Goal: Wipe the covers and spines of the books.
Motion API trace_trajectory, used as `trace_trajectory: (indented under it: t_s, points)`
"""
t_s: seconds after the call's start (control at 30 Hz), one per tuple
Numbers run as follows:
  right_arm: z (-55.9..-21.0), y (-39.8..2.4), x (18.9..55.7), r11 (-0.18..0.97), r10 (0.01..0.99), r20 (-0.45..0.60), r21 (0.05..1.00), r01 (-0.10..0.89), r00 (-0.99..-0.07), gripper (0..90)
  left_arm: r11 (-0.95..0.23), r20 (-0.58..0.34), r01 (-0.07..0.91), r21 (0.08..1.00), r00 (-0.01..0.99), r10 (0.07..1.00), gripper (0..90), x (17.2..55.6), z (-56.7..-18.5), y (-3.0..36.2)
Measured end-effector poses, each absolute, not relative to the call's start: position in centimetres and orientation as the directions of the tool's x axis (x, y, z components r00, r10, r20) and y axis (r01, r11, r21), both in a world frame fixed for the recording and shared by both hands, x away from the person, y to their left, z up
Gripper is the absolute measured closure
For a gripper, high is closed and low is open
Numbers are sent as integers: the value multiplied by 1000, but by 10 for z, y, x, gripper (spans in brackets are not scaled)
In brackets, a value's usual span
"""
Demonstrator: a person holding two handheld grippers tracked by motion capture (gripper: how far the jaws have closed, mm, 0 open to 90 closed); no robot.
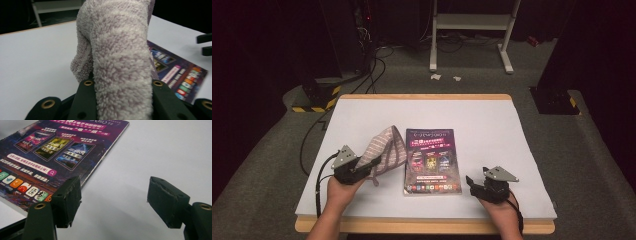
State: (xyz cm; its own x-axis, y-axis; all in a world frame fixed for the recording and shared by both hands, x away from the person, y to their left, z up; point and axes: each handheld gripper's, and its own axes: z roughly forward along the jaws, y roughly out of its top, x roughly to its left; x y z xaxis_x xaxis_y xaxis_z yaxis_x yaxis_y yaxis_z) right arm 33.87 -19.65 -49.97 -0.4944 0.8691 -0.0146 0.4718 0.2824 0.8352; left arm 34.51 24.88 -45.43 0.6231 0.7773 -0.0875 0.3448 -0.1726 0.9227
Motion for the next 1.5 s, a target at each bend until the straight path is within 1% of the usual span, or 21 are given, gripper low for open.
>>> trace_trajectory:
  t_s: [0.1,0.23,0.33,0.57,0.7,0.9,1.07,1.13,1.2,1.3,1.5]
  points:
    - [-500,-197,339,279,869,-10,835,474,-494,275,-199,-77,339,919,651,756,715,341,-455,237]
    - [-497,-199,338,277,871,-14,840,467,-491,274,-213,-91,341,916,692,716,714,340,-457,223]
    - [-495,-203,339,270,877,-16,843,465,-480,274,-251,-89,347,904,726,682,715,340,-461,209]
    - [-491,-209,339,275,885,-31,840,467,-465,273,-327,-79,370,870,758,648,714,339,-475,191]
    - [-494,-210,334,286,886,-49,841,459,-462,275,-370,-53,366,854,768,638,714,337,-478,181]
    - [-497,-215,331,265,887,-23,844,467,-462,275,-457,2,375,806,771,637,714,338,-487,164]
    - [-498,-214,332,269,882,-22,843,466,-470,275,-460,-7,395,795,764,645,713,340,-495,158]
    - [-499,-214,333,271,883,-24,842,466,-469,275,-487,21,389,782,765,644,713,341,-497,154]
    - [-499,-215,333,264,884,-15,841,472,-467,276,-485,15,399,778,760,649,713,341,-497,152]
    - [-498,-215,333,262,885,-18,845,467,-464,277,-513,46,388,765,763,645,710,342,-496,147]
    - [-496,-217,332,249,887,-6,849,466,-462,278,-531,60,379,758,770,635,708,345,-493,134]
